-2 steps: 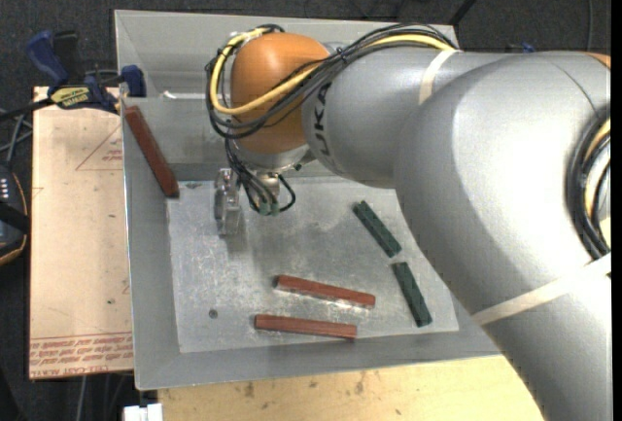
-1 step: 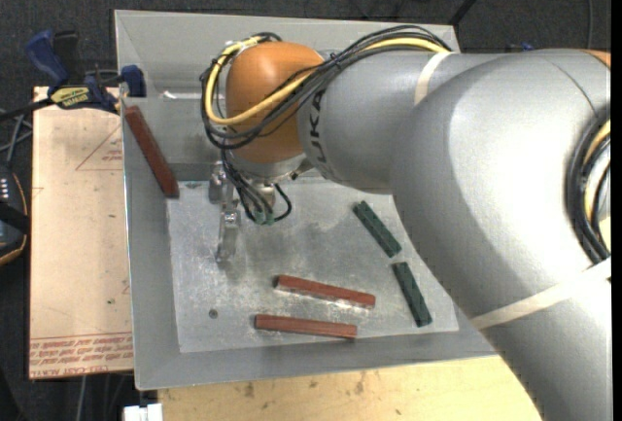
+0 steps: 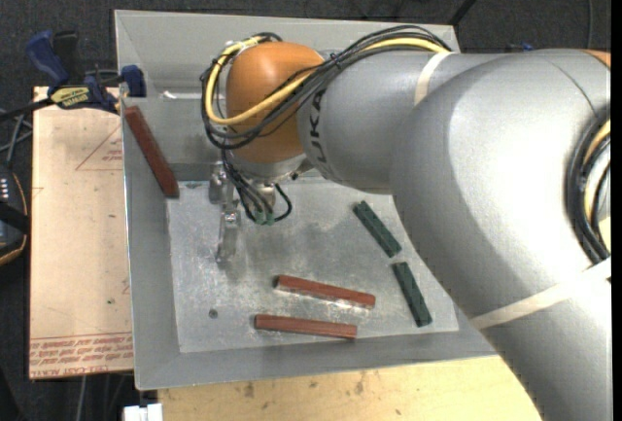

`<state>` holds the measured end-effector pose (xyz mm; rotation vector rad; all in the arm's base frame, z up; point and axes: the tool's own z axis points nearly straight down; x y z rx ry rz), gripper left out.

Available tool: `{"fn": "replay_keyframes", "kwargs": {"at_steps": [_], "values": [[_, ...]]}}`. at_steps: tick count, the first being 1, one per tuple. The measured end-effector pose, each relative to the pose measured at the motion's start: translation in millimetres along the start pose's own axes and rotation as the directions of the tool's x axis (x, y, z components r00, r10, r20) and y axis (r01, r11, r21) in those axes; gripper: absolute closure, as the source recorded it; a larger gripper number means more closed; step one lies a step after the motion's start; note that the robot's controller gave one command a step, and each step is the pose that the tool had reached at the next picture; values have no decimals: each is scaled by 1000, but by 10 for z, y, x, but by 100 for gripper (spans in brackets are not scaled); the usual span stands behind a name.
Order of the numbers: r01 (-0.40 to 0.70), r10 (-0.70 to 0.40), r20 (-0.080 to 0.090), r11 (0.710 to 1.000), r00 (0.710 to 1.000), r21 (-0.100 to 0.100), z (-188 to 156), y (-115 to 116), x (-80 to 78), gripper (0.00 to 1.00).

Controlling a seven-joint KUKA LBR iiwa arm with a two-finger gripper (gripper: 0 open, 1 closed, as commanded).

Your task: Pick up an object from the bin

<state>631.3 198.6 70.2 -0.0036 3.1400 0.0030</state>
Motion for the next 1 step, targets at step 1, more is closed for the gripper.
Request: {"fn": "replay_keyframes", "kwargs": {"at_steps": [1], "values": [[153,-153,-9,988,988,1,-224,-35,59,0]]}}
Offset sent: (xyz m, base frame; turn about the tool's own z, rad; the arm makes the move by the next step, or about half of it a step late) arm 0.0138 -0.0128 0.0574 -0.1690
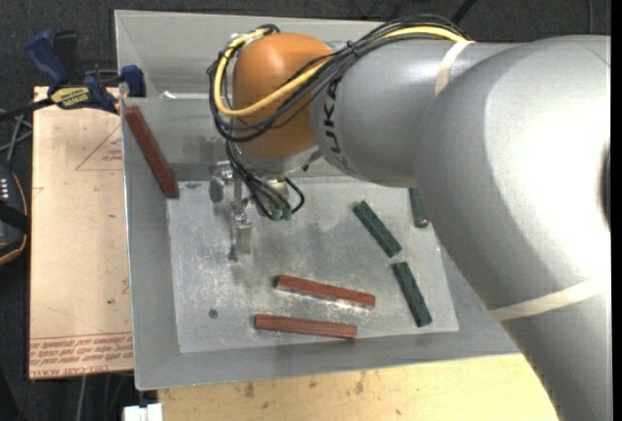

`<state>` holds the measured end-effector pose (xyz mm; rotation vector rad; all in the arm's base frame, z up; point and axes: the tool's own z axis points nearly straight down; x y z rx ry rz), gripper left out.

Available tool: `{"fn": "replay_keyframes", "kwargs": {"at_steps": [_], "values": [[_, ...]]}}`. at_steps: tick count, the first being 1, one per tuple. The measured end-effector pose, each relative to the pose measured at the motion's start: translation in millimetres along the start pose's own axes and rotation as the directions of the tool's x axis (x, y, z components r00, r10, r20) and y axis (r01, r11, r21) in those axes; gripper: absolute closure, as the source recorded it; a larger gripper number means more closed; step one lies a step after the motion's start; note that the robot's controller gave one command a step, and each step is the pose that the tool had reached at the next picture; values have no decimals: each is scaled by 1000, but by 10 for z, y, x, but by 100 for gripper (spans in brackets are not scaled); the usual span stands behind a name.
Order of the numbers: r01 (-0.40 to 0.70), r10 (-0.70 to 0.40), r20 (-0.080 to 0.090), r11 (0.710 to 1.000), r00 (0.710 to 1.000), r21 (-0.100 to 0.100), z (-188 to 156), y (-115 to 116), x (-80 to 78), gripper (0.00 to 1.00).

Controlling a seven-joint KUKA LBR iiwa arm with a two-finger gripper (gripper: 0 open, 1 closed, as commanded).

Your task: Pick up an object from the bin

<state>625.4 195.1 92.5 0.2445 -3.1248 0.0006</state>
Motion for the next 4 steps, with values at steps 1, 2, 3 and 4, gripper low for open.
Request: {"fn": "replay_keyframes", "kwargs": {"at_steps": [1,2,3,4], "values": [[194,-194,17,981,981,2,-339,-59,-107,0],[-61,61,7,998,998,-1,-457,-168,439,0],[73,-73,8,997,997,0,-365,-229,686,0],[271,-271,7,963,963,1,-372,-432,768,0]]}}
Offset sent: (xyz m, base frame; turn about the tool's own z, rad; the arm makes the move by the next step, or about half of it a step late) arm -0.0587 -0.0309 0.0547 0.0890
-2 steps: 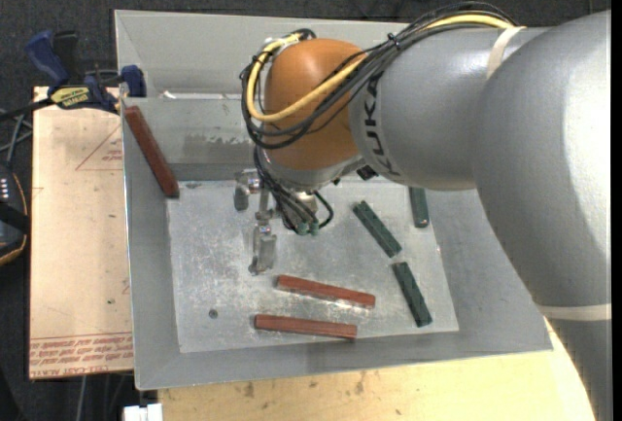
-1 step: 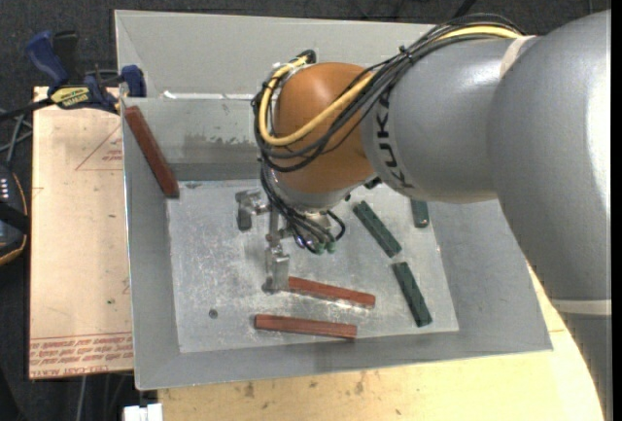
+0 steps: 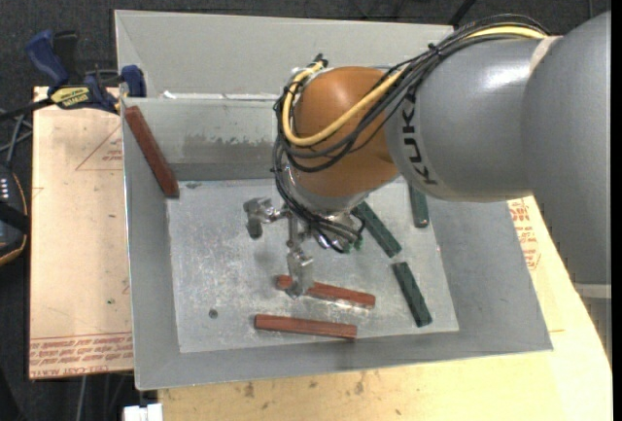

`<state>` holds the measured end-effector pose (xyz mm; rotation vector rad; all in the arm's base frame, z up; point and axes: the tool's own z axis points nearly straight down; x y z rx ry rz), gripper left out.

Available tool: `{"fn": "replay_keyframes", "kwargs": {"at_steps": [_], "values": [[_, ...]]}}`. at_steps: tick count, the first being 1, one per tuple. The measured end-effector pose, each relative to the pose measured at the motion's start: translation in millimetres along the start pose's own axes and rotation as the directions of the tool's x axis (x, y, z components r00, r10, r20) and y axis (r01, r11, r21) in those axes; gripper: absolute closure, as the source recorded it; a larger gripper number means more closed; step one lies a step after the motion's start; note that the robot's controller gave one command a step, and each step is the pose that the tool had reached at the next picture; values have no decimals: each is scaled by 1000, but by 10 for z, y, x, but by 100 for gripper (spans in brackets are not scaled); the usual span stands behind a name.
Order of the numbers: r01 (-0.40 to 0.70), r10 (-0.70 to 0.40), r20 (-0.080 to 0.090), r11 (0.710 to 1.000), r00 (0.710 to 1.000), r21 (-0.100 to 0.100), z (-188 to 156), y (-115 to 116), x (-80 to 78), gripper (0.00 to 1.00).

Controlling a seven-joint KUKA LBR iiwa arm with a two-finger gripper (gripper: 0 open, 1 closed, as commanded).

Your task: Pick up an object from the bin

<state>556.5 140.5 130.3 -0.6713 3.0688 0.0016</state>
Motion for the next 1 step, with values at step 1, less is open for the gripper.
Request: {"fn": "replay_keyframes", "kwargs": {"at_steps": [1], "values": [[-51,51,0,999,999,-1,-89,-260,248,0]]}}
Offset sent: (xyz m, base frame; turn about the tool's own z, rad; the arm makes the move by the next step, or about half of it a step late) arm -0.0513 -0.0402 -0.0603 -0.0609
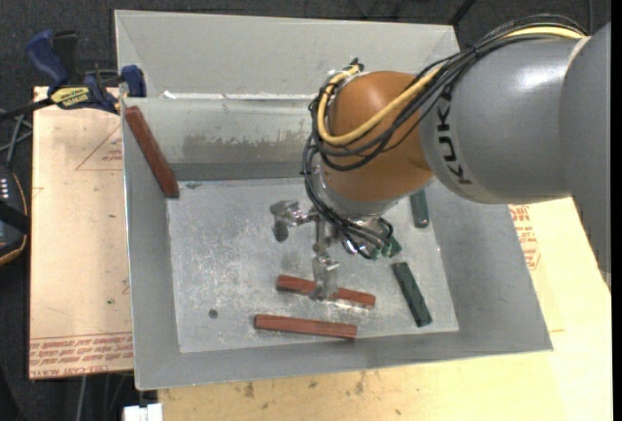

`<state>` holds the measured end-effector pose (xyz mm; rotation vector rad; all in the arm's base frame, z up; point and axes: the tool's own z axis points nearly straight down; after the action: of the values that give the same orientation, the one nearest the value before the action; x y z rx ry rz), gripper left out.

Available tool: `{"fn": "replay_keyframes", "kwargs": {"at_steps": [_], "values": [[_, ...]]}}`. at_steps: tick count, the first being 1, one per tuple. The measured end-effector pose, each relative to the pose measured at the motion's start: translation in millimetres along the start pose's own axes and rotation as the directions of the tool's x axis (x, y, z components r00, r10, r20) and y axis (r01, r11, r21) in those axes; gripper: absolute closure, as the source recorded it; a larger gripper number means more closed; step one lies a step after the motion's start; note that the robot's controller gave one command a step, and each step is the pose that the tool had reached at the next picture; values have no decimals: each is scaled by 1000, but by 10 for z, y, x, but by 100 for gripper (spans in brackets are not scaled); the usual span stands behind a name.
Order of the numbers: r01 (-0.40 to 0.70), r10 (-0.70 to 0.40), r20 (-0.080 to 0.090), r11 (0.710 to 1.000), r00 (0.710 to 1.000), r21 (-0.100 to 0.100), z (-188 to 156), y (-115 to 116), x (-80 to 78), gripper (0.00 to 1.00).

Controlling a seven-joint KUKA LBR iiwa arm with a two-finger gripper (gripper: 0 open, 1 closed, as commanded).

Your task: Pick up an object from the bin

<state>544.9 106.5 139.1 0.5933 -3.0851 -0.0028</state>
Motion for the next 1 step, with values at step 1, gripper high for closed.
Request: {"fn": "replay_keyframes", "kwargs": {"at_steps": [1], "values": [[91,-91,5,996,996,2,529,51,294,0]]}}
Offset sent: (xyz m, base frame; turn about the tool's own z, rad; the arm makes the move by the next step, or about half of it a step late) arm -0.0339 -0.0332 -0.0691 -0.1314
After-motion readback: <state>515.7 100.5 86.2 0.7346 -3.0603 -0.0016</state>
